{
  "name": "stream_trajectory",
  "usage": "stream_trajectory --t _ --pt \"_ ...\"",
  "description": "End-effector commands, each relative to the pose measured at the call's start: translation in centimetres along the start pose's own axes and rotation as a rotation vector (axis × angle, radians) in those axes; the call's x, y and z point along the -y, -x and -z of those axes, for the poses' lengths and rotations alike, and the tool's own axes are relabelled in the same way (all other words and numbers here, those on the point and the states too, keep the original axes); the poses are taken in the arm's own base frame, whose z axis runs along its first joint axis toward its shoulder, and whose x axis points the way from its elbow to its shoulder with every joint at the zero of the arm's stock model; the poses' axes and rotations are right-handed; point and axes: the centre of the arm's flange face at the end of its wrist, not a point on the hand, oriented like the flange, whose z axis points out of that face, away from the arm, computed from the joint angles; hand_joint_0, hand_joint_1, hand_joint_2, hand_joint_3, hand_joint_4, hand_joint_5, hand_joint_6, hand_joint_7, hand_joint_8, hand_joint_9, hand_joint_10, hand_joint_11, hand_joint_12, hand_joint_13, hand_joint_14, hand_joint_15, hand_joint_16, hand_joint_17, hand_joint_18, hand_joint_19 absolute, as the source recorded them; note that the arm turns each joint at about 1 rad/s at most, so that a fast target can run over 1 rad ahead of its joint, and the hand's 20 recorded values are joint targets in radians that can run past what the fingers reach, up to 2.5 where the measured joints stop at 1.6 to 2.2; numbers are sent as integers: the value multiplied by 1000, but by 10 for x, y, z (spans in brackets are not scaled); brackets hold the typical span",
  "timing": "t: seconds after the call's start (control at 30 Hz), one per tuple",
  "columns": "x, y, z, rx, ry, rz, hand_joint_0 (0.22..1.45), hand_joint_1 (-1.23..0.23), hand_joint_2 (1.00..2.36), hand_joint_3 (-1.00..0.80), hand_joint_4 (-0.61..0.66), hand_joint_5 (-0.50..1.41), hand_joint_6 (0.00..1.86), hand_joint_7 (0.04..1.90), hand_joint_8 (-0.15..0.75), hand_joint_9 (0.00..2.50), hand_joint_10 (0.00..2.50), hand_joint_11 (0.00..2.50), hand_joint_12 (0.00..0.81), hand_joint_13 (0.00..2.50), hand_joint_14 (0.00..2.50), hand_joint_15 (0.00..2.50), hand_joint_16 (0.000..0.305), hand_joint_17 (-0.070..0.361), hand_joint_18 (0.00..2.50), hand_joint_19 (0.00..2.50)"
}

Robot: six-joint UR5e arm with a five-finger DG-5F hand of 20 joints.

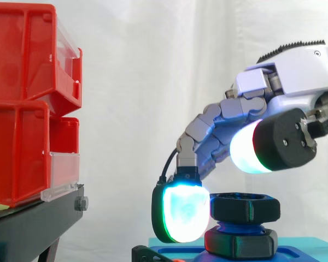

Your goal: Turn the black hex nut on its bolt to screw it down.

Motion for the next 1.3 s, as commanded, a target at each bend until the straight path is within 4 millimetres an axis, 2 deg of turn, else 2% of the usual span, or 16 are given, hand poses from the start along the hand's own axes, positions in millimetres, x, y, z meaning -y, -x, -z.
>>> stream_trajectory --t 0.0,0.53,1.03,1.13,1.27 --pt "4 -2 3 -19 -9 1 472 -285 1000 -500 320 -230 787 649 329 509 7 358 335 550 3 91 40 89 414 40" --pt "18 7 8 -13 12 -1 472 -287 1000 -500 320 -231 790 644 329 512 7 380 338 568 3 101 39 88 431 44" --pt "54 23 21 -5 40 19 473 -289 1000 -500 327 -228 782 643 333 532 7 381 339 581 3 104 40 89 447 59" --pt "65 27 25 2 29 15 473 -291 1000 -500 330 -216 729 706 332 534 7 383 339 585 4 108 40 89 449 58" --pt "69 27 26 7 30 14 472 -295 1000 -500 322 -205 658 806 334 541 7 375 342 594 3 113 40 90 452 65"
